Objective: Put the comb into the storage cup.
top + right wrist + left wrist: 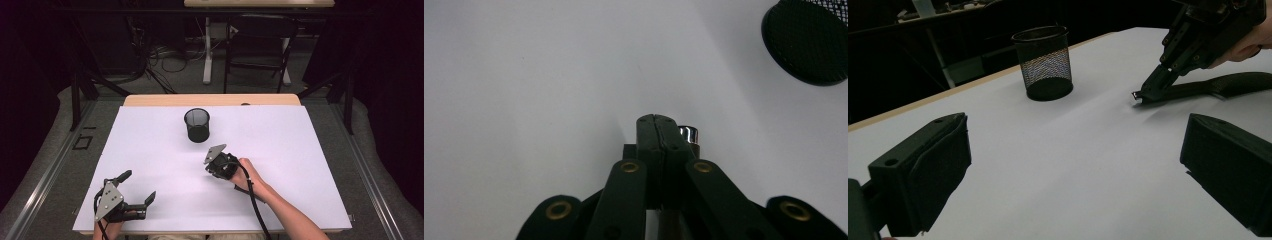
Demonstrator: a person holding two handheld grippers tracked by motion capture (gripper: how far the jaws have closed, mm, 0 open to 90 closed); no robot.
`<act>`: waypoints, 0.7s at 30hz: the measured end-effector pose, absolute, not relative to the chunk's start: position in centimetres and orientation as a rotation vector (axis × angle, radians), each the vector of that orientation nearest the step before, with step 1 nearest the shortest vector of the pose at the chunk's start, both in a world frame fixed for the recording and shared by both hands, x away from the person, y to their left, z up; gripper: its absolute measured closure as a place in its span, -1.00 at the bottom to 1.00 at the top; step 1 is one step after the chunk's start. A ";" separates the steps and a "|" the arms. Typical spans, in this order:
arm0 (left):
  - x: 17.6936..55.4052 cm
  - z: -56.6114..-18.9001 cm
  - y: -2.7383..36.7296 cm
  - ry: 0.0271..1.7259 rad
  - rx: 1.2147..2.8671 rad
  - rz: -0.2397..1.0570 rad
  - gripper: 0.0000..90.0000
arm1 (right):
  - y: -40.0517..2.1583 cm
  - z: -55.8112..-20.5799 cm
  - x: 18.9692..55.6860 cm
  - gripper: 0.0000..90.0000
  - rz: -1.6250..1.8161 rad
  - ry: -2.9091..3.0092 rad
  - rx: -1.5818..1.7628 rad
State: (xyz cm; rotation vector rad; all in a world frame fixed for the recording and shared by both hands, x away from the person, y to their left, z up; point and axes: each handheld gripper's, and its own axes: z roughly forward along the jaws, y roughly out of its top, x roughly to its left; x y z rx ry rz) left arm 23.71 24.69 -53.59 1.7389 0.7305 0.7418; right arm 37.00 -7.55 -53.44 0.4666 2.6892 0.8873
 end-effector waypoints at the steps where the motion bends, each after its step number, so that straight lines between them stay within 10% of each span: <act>1: 23.7 -53.6 24.7 0.730 1.739 0.743 -1.00 | -7.6 -53.5 37.1 1.00 0.882 2.690 0.470; 21: 23.7 -53.6 24.7 0.732 1.737 0.743 -1.00 | -8.1 -53.5 39.2 1.00 0.805 2.680 0.590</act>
